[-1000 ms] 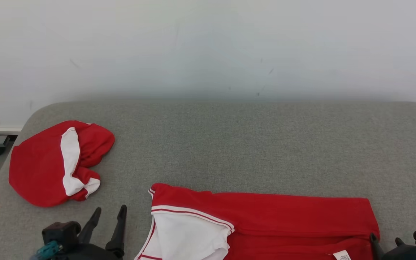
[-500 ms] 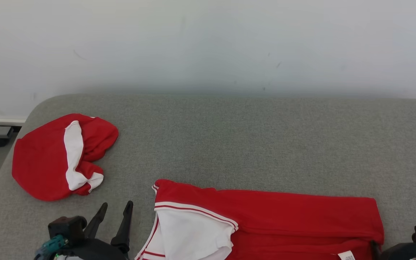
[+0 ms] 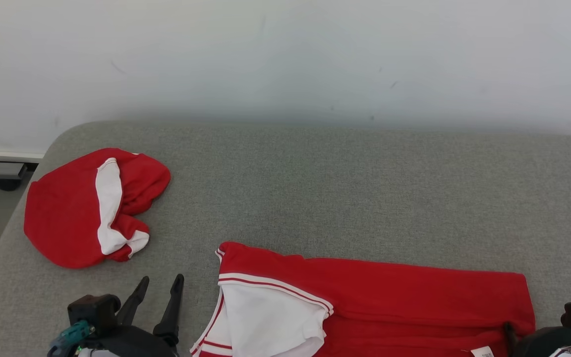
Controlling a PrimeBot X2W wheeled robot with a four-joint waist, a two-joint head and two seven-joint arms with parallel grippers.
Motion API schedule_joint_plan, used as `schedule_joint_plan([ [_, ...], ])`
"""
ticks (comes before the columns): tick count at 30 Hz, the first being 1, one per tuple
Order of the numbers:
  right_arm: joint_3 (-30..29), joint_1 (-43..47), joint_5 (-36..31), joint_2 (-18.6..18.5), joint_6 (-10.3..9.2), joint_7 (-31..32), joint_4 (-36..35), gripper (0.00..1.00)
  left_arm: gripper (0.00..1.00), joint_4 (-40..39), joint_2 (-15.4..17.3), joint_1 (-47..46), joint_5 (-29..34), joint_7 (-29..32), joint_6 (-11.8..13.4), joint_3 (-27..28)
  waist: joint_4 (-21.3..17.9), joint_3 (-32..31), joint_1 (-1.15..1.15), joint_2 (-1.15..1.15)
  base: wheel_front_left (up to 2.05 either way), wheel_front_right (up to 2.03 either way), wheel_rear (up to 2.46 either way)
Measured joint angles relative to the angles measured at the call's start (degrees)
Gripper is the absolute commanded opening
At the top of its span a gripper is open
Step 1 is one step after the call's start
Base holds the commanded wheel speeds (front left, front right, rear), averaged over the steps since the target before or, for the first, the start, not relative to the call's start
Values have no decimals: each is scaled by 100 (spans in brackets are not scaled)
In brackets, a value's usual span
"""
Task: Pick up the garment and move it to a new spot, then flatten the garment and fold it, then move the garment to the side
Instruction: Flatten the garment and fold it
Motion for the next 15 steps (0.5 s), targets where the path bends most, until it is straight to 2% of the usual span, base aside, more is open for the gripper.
schedule_joint_plan([
  [15, 101, -222, 0, 62, -1, -32, 364, 100, 100, 9, -4, -1, 0, -1, -5, -2, 16, 77, 0, 0, 0, 0, 0],
])
